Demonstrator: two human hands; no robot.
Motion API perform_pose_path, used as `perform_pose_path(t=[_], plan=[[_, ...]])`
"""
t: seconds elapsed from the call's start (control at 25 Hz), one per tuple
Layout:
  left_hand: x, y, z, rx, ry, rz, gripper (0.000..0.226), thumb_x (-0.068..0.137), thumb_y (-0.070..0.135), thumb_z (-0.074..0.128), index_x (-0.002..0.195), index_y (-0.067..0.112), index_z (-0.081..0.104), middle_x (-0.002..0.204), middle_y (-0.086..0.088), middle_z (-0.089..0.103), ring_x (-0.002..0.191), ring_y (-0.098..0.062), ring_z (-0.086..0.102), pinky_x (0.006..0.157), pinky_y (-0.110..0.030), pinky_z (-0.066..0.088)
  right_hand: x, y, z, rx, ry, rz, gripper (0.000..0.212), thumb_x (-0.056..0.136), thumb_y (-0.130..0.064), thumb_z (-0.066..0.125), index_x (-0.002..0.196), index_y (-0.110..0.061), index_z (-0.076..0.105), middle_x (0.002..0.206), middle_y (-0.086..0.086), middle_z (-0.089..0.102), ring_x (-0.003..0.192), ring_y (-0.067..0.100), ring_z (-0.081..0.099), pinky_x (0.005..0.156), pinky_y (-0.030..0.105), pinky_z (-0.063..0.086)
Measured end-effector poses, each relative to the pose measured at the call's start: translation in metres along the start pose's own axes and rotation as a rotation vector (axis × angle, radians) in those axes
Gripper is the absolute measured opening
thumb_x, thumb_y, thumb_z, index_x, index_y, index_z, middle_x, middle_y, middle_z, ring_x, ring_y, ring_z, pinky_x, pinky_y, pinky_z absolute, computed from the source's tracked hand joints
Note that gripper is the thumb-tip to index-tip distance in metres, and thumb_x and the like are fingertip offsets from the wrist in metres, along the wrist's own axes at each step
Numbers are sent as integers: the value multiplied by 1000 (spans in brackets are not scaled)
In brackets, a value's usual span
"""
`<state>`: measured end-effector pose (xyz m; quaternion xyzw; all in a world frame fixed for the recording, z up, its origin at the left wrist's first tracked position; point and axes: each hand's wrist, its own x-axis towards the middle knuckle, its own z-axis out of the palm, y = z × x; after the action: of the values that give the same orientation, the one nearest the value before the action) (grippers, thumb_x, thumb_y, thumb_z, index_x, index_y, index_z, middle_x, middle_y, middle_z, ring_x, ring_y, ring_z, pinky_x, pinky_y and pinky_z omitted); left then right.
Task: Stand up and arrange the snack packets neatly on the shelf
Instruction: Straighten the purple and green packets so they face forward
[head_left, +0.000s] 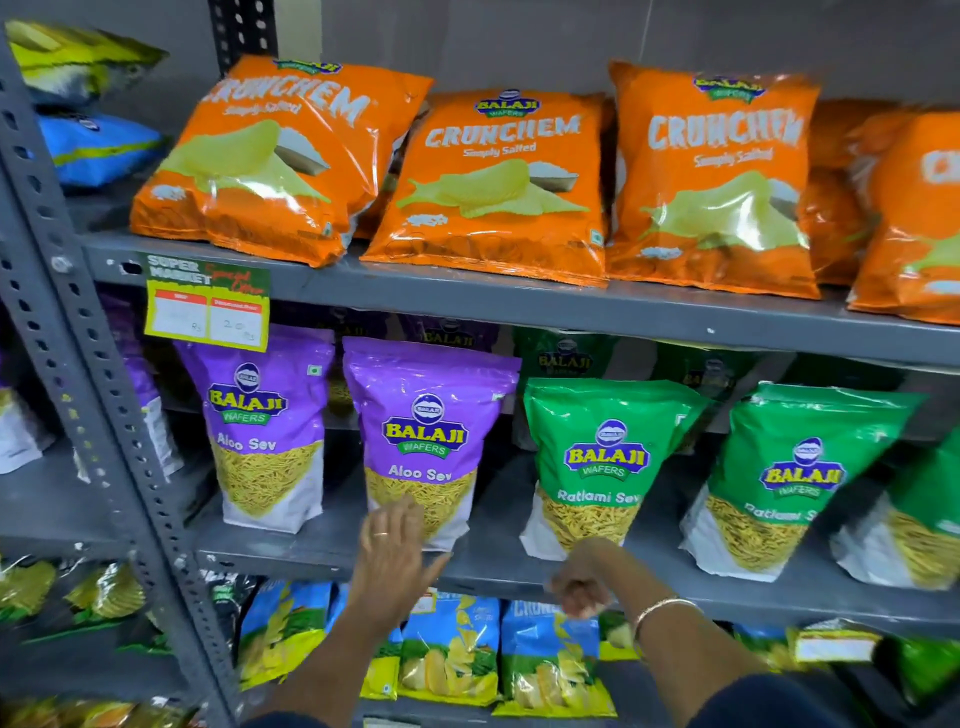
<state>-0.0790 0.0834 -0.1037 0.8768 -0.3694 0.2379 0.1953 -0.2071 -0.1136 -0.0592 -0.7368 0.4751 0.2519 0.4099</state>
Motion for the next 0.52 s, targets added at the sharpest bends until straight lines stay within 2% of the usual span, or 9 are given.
perform_pose_path(t=[0.08,0.16,0.2,0.24,0.28,0.32,0.4,0.48,0.52], plan=[[5,45,9,-131,-214,103,62,75,55,52,119,12,45,121,-7,52,108,-27,54,94,-35,35,-8,44,-28,-62,114,31,39,90,-22,57,56,-9,42,40,10,52,25,14,47,37,19,40],[29,91,17,-483,-503,-100,84,75,42,68,140,7,28,146,-7,35,133,-26,39,109,-34,31,-12,74,-57,-140,327,-132,13,89,-23,59,81,-13,58,83,13,65,74,17,65,58,16,48],[41,111,23,-645,-625,-234,98,71,37,74,145,5,17,153,-8,27,140,-25,31,112,-34,29,-9,79,-69,-32,384,-275,26,87,-19,62,110,-9,56,111,12,58,104,21,59,76,22,50],[51,127,29,-744,-682,-328,105,69,32,77,146,4,12,155,-10,25,141,-25,30,112,-32,29,-3,78,-76,152,370,-380,52,83,-11,67,129,-1,44,124,11,49,119,27,51,84,28,49],[59,138,35,-793,-674,-384,105,68,28,79,145,3,12,153,-11,31,139,-25,34,110,-31,32,2,76,-80,332,352,-466,65,78,-3,71,133,5,36,121,11,47,120,32,50,82,31,50],[63,146,38,-802,-648,-426,101,66,23,80,143,3,17,148,-12,39,135,-25,41,106,-31,35,8,73,-81,375,372,-496,64,74,1,73,127,8,39,113,12,50,116,35,53,79,32,52],[68,149,39,-787,-543,-517,95,64,15,82,138,5,24,138,-14,51,127,-26,49,99,-31,40,17,61,-74,431,319,-550,56,68,-2,79,110,0,43,107,13,57,114,39,56,89,44,51],[70,148,38,-766,-478,-592,92,62,12,83,136,5,28,134,-16,54,124,-28,52,99,-35,43,9,54,-73,510,280,-628,67,66,-10,82,116,-3,37,124,18,55,122,35,51,102,47,44],[72,149,38,-764,-471,-603,91,61,12,84,135,5,29,134,-16,55,123,-29,52,101,-37,44,-3,51,-79,587,367,-685,79,65,-15,83,126,0,34,133,20,48,127,33,45,107,44,40]])
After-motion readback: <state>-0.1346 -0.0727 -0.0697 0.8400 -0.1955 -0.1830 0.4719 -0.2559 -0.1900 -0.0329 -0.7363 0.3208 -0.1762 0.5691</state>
